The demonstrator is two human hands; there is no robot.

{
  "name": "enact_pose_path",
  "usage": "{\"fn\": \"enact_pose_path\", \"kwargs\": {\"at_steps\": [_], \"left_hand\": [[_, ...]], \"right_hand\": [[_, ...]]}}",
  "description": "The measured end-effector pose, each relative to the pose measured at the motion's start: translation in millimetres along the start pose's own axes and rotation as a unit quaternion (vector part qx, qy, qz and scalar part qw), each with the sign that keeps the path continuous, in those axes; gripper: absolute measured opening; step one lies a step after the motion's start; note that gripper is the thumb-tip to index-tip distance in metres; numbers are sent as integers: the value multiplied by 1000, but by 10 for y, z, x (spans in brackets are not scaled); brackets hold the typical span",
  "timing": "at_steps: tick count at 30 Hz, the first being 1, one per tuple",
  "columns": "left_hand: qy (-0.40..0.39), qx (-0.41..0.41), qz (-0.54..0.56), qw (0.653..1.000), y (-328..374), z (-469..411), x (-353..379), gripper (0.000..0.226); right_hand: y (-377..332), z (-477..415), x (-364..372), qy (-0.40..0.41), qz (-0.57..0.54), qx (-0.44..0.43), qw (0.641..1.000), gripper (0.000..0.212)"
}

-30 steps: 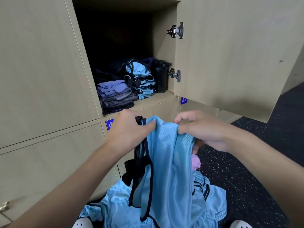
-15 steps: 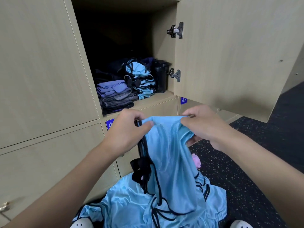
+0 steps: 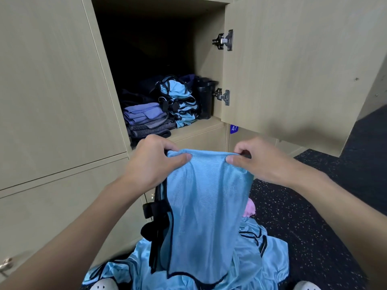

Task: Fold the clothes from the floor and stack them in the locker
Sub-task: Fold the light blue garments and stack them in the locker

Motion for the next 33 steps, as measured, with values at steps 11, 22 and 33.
{"fn": "enact_pose_path", "kwargs": {"at_steps": [11, 22, 33], "left_hand": [[46, -12, 6, 999, -34, -33, -64, 33], [89, -38, 22, 995, -98, -64, -161, 32], [69, -7, 22, 997, -22, -50, -87, 36]], "right_hand": [[0, -16, -56, 78, -1, -10, 997, 44], [44, -51, -67, 50, -39, -23, 998, 18], [-22, -29, 208, 1, -55, -40, 998, 31]]}}
Point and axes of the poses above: each hand's wrist, its own z-axis away from the middle knuckle, its own x-axis out of the palm, y = z × x, the point moved 7 cm from there along -z, towards the middle knuckle, and after that the axes turned 10 degrees about -x, right-handed, at the moved point
